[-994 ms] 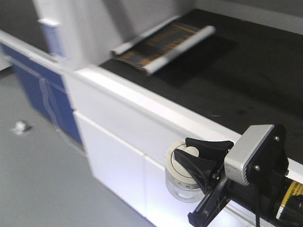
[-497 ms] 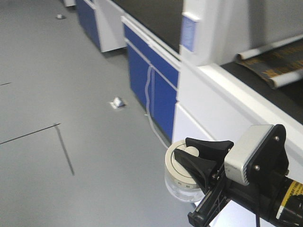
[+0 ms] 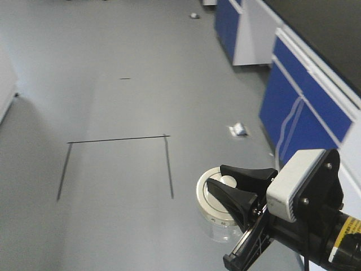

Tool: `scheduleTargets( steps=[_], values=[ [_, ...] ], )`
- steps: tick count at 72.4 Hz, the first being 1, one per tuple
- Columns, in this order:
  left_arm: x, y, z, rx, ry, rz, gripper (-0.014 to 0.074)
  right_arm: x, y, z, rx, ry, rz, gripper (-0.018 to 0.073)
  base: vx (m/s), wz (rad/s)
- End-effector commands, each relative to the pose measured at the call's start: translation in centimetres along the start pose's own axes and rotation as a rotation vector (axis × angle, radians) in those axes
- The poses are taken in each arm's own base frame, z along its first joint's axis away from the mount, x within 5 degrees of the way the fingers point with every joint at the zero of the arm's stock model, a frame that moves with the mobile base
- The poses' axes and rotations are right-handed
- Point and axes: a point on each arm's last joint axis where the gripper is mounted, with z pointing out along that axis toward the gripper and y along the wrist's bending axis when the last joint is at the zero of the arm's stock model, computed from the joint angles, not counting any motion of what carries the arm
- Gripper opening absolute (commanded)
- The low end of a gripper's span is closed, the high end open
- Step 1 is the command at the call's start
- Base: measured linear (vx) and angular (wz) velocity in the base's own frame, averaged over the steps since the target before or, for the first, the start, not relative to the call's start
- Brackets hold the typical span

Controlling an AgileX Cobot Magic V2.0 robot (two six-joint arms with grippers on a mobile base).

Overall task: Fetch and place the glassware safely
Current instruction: 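Turn the base away from the counter holding the jar, then drive the base across the floor toward the blue cabinets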

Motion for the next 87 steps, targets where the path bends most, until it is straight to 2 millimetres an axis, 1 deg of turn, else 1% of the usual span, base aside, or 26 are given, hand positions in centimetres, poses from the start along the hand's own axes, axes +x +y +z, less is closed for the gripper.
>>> scheduleTargets(
  steps=[1,14,27,53,87],
  values=[
    [-1.41,-0.24,-0.12,0.017,-0.084,-0.016,-0.0007,-2.26,-0.08,-0.21,0.004,-0.150,-0.014,-0.0001,0.11,0.58],
    [-1.41,-0.24,-0.12,0.017,-0.084,-0.016,-0.0007,-2.26,-0.08,-0.21,0.004,-0.150,-0.015,-0.0001,0.13,0.46],
    [-1.41,-0.24,-0.12,0.017,-0.084,-0.016,-0.0007,-2.26,-0.08,-0.21,0.004,-0.150,-0.015,-0.0001,0.20,0.21],
    [-1.41,-0.24,-0.12,0.017,-0.084,-0.016,-0.0007,-2.26,-0.08,-0.21,0.004,-0.150,-0.015,-0.0001,0.37,-0.07],
    [-1.40,-0.24,-0.12,0.017,-0.083,-0.016,-0.0007,-2.26,-0.08,-0.21,0.004,-0.150,-0.015,-0.0001,0.51,-0.07]
  ],
)
